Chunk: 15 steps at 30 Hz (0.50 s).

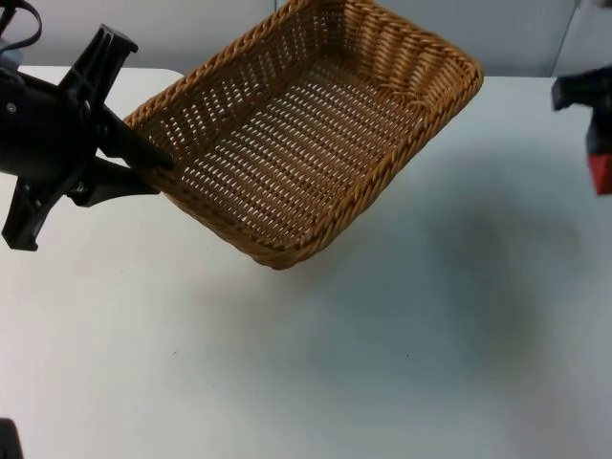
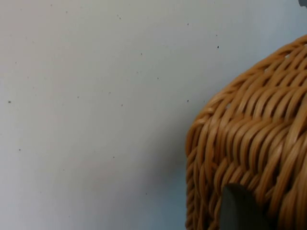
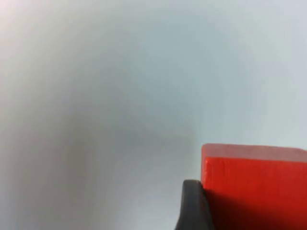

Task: Pick up the basket with the left hand and place the cube into the basket with the right hand.

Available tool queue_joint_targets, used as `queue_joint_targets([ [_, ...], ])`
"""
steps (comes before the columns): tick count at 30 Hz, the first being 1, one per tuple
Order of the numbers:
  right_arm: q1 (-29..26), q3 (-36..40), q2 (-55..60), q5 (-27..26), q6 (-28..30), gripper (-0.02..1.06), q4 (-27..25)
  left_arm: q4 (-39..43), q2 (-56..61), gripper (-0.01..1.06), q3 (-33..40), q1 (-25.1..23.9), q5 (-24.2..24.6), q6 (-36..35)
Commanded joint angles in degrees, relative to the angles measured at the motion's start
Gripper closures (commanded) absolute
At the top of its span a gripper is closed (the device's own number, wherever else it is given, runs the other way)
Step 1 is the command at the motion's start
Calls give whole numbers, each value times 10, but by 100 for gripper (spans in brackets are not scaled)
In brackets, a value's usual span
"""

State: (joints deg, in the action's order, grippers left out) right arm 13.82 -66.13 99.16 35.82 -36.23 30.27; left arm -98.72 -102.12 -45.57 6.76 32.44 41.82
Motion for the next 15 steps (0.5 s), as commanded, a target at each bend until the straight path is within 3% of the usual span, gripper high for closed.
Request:
queue_joint_targets([
  [1,-1,-36,-27,12,-4,104,43,-12,8,105,-6,2,20,-3],
  [4,22,-122,-52,-19,89,104,-20,-12,8,105,-6,2,20,-3],
  [6,49,-163,-51,-27,160,104,-107,-12,8,105,-6,2,20,-3],
  [7,49,-163,-51,-27,160,104,-107,-12,8,105,-6,2,20,-3],
  [10,87,-187,-36,-40,286,104,-248,-12,8,105,-6,2,20,-3],
  [11,87,-187,-36,-40,286,104,-248,-12,8,105,-6,2,20,-3],
  [12,104,-187,-26,-44,343,104,-307,-12,8,105,-6,2,19,-3],
  [15,130,-187,9,-43,396,104,-371,-12,8,105,-6,2,19,-3],
])
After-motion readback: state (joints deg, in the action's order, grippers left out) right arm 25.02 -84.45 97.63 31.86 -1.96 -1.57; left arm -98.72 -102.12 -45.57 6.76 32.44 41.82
